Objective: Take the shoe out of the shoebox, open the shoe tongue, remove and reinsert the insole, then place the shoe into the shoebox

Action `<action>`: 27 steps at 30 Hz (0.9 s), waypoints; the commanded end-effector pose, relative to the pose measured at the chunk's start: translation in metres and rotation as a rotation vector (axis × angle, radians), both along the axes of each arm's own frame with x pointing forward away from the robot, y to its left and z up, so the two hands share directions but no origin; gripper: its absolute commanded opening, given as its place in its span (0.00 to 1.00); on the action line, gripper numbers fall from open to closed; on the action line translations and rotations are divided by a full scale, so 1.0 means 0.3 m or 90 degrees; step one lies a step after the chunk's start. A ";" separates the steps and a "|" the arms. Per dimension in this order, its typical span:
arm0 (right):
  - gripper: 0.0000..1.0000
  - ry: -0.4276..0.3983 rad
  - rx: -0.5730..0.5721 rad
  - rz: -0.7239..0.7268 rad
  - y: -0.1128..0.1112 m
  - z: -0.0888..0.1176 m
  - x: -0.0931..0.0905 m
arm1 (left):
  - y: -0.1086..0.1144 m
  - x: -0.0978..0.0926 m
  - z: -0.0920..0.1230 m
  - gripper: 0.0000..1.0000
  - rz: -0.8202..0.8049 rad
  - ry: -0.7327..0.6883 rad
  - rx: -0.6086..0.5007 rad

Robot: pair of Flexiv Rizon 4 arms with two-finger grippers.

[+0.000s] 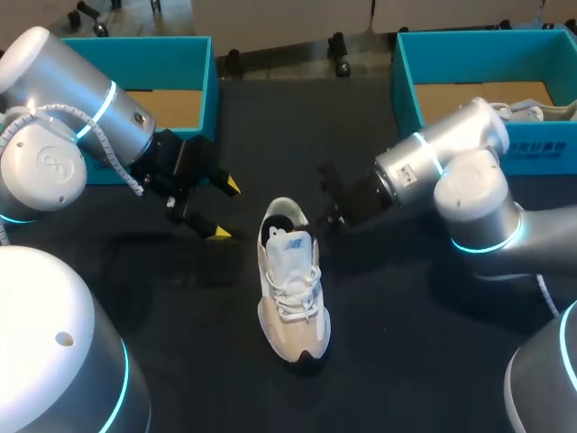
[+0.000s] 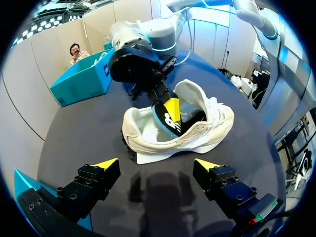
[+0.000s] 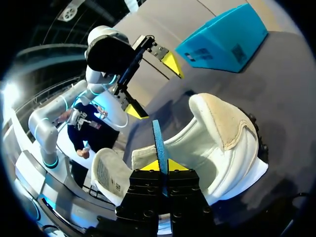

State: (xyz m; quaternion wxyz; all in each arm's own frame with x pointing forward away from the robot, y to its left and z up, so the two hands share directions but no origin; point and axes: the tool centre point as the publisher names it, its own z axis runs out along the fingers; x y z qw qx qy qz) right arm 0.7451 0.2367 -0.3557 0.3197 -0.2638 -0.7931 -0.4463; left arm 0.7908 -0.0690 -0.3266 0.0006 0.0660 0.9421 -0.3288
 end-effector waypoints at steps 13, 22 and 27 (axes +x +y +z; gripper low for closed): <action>0.29 -0.038 -0.032 -0.023 -0.015 0.047 0.014 | -0.003 -0.001 0.001 1.00 0.001 0.000 0.003; 0.36 -0.057 -0.046 -0.023 -0.021 0.081 0.046 | -0.003 -0.001 0.001 1.00 0.001 0.000 0.003; 0.37 -0.068 -0.051 -0.021 -0.031 0.096 0.073 | -0.003 -0.001 0.001 1.00 0.001 0.000 0.003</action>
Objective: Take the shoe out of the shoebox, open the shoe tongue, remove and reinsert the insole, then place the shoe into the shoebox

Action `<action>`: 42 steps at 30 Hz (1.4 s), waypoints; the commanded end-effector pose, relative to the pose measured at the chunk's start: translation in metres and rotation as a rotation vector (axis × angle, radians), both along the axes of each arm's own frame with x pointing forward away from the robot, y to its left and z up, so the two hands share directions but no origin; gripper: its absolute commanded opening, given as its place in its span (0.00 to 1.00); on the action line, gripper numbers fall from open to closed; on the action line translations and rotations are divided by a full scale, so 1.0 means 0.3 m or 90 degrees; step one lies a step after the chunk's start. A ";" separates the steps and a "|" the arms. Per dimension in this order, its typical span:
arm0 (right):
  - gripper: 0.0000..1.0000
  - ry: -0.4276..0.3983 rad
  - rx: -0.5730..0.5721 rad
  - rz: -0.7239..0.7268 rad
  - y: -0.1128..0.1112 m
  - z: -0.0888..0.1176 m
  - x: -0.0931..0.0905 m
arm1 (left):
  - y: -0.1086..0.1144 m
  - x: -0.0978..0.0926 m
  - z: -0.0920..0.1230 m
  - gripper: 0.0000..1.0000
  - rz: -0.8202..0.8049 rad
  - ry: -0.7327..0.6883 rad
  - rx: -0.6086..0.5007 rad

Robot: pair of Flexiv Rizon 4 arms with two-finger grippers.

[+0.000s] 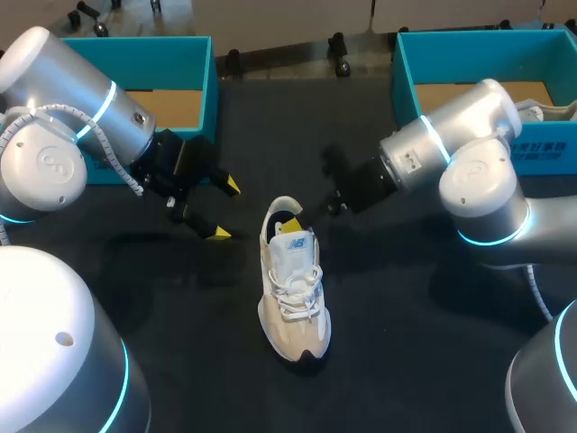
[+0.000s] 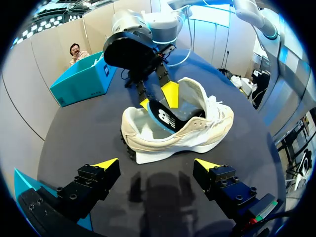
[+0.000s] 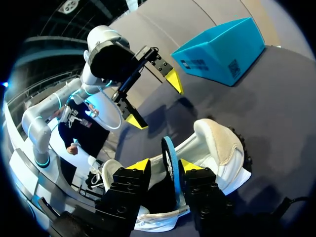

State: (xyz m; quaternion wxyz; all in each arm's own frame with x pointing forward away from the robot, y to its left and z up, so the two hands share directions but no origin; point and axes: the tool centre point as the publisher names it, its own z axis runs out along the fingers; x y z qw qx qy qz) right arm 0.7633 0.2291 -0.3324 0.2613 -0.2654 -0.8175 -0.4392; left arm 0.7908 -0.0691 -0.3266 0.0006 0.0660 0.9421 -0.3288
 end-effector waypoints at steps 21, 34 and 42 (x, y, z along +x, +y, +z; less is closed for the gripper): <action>0.24 -0.060 -0.014 -0.080 -0.076 0.099 0.085 | -0.003 -0.001 0.001 1.00 0.001 0.000 0.003; 0.00 -0.018 -0.016 -0.189 -0.067 0.128 0.052 | -0.003 -0.001 0.001 1.00 0.001 0.000 0.003; 0.00 0.014 -0.048 -0.252 -0.062 0.145 0.039 | -0.003 -0.001 0.001 1.00 0.001 0.000 0.003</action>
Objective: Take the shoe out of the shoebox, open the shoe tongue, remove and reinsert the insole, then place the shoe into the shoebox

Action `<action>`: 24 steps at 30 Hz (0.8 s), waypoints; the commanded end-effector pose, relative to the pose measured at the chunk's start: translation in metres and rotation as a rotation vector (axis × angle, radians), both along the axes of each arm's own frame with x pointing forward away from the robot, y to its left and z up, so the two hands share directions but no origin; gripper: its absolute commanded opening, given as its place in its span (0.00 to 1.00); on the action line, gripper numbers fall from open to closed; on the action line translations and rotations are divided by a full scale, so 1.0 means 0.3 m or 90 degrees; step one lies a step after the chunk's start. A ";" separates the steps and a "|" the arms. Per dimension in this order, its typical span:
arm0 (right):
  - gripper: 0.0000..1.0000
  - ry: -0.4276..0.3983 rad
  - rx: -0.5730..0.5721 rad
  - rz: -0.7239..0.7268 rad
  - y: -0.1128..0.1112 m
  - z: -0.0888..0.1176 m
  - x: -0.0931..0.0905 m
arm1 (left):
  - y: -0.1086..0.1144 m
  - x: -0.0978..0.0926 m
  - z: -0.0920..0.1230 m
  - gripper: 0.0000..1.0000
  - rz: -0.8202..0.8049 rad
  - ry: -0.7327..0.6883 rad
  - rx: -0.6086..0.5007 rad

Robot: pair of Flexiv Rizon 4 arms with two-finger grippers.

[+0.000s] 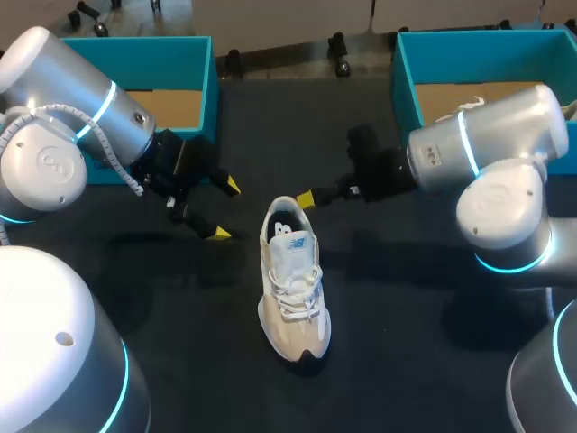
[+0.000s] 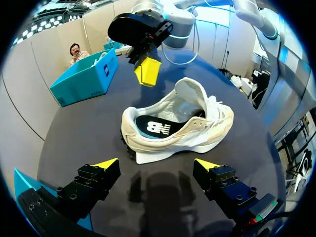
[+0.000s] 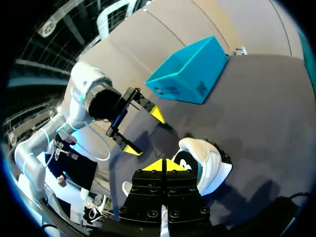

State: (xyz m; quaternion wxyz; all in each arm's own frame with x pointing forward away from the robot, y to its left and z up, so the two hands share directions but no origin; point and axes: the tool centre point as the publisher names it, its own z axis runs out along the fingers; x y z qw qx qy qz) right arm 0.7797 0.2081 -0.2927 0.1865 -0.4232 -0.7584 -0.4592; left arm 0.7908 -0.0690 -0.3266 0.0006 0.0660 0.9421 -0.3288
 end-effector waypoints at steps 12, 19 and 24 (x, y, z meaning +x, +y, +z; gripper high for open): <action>0.00 -0.005 -0.025 -0.017 0.009 0.012 -0.015 | -0.002 0.003 0.008 1.00 0.001 0.001 0.004; 0.00 0.018 -0.061 -0.100 0.015 -0.001 -0.006 | 0.005 0.038 0.046 1.00 0.016 -0.020 0.024; 0.00 0.027 -0.065 -0.144 0.008 -0.011 -0.012 | 0.012 0.071 0.071 1.00 0.025 -0.024 0.030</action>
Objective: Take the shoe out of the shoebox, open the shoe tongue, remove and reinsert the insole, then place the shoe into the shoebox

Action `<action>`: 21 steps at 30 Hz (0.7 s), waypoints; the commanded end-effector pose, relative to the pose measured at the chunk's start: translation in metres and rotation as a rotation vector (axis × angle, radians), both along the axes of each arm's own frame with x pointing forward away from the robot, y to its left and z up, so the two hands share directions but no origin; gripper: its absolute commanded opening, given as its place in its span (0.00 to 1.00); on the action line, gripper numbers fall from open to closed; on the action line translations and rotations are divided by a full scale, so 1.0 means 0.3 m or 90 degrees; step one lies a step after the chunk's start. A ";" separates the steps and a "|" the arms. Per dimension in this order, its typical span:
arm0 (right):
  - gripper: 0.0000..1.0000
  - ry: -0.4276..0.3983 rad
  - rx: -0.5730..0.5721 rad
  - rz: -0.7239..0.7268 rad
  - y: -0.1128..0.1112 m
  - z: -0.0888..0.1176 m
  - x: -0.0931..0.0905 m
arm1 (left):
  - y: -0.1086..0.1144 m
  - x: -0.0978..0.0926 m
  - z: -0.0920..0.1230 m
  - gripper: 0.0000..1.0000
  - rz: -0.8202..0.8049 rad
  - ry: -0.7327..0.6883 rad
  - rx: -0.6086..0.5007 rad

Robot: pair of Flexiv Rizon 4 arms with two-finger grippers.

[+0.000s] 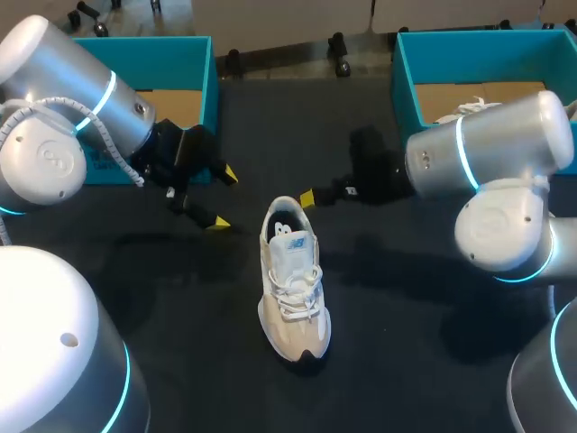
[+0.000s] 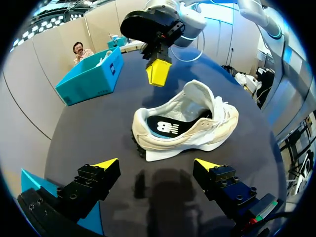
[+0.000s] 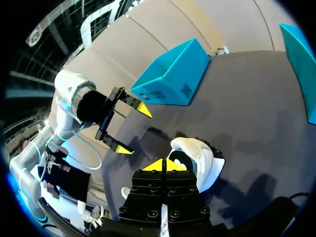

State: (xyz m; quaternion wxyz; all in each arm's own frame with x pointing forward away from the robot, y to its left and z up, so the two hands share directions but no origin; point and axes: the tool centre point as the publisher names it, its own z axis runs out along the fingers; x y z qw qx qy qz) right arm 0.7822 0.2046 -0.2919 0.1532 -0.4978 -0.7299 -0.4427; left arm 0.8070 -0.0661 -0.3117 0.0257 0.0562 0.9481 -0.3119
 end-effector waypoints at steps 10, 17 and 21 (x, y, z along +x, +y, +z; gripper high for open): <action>0.00 0.107 -0.105 -0.155 0.041 -0.004 -0.026 | 0.025 0.112 0.095 1.00 0.007 0.022 0.017; 0.00 0.158 -0.129 -0.201 0.056 0.001 -0.020 | 0.051 0.173 0.160 1.00 0.007 0.030 0.023; 0.00 0.196 -0.163 -0.227 0.070 -0.010 -0.021 | 0.067 0.196 0.186 1.00 0.014 0.052 0.024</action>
